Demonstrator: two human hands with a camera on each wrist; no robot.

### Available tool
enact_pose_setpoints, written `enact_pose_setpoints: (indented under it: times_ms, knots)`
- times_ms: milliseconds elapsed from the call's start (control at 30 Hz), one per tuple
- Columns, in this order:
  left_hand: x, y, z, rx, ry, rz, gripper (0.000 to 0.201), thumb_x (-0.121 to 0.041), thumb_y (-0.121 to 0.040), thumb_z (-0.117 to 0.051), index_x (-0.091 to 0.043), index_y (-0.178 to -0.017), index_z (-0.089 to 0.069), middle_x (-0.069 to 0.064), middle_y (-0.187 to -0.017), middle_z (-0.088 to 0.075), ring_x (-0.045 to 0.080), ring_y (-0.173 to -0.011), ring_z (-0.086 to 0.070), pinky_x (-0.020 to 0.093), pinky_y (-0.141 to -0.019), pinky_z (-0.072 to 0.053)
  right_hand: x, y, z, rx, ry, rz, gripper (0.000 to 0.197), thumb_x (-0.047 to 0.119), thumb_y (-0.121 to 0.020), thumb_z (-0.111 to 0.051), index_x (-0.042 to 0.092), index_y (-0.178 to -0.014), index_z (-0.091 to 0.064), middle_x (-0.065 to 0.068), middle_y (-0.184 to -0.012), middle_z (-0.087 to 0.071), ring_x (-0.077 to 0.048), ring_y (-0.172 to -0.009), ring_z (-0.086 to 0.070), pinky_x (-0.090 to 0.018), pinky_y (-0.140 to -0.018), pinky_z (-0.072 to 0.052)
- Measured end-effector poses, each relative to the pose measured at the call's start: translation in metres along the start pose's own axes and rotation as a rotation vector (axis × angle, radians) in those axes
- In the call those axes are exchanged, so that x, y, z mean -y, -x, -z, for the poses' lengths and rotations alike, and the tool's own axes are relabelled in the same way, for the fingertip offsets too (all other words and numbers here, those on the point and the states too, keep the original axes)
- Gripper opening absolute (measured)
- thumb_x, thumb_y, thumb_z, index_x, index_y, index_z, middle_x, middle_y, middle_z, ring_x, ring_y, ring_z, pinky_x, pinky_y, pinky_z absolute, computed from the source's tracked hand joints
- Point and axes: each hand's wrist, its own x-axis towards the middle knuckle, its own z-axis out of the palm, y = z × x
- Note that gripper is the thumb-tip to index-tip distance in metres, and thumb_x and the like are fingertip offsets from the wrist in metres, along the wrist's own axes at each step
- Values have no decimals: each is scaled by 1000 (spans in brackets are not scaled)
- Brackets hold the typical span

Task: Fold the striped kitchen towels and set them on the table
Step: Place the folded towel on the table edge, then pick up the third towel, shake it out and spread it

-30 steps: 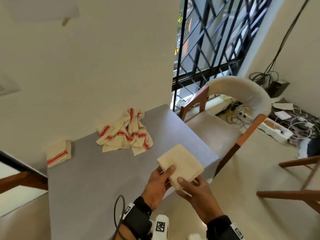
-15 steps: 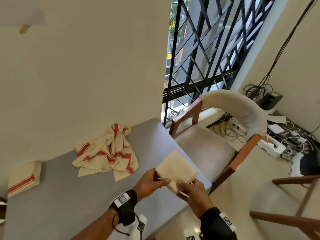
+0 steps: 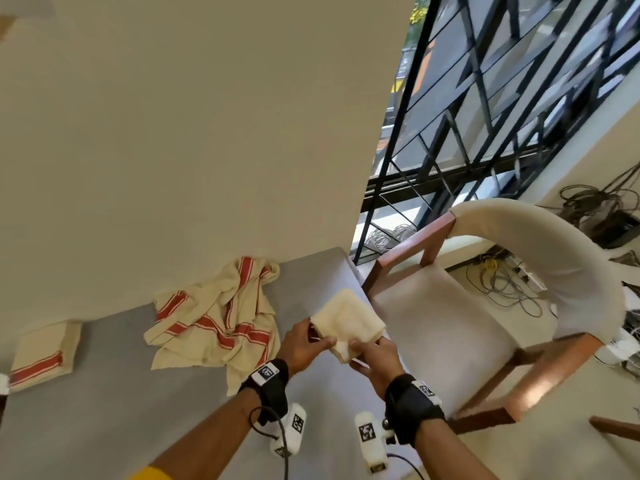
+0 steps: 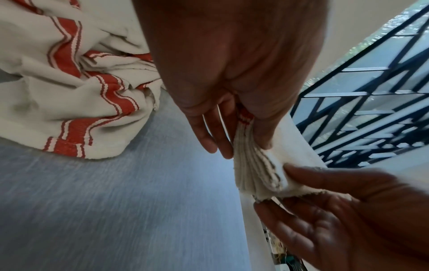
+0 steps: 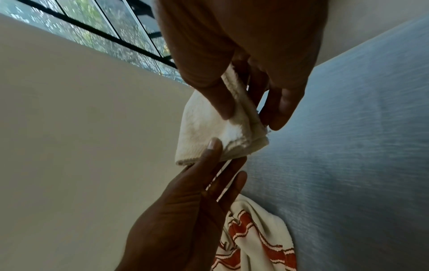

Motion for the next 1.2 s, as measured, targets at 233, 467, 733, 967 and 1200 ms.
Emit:
enact_pose_setpoints:
  times_ms: [233,467,733,967,1200]
  knots:
    - [0,-72,9,-210,13,139,43,-30,-86,-82,-20,-124,-65,0,-112,-77,16,-103,-73,44,-96,-59,25,-94,-18,67,75,-101,39,-4,-90,-70,6,-127,-63,-17,-115,-75,-32,-100,-72,-44,-89,-60]
    - [2,-171,16,-306,-37,200,50,-27,-90,-76,-20,-137,-59,4,-122,-73,24,-110,-70,47,-101,-56,48,-188,-43,65,23,-207,37,-11,-85,-75,-6,-120,-65,-24,-114,-73,-41,-107,-72,-33,-71,-64]
    - [18,-225,26,-341,-64,285,53,-21,-95,-72,-16,-145,-53,6,-128,-69,24,-116,-66,35,-104,-51,48,-248,-67,49,-51,-279,37,-16,-85,-71,-10,-121,-64,-25,-119,-72,-42,-112,-69,-40,-85,-63]
    - [36,-231,15,-421,-370,149,79,-24,-92,-72,-29,-158,-28,9,-158,-38,29,-143,-41,47,-117,-41,42,-267,-66,22,166,-380,21,11,-91,-77,-7,-99,-71,-27,-91,-77,-34,-74,-71,-42,-73,-65]
    - [36,-194,-21,-187,-1061,-244,47,-28,-98,-57,-22,-144,-48,7,-152,-47,34,-142,-43,56,-118,-34,58,-268,-56,-106,921,429,8,22,-88,-71,16,-93,-67,4,-82,-69,-20,-80,-65,-31,-75,-51]
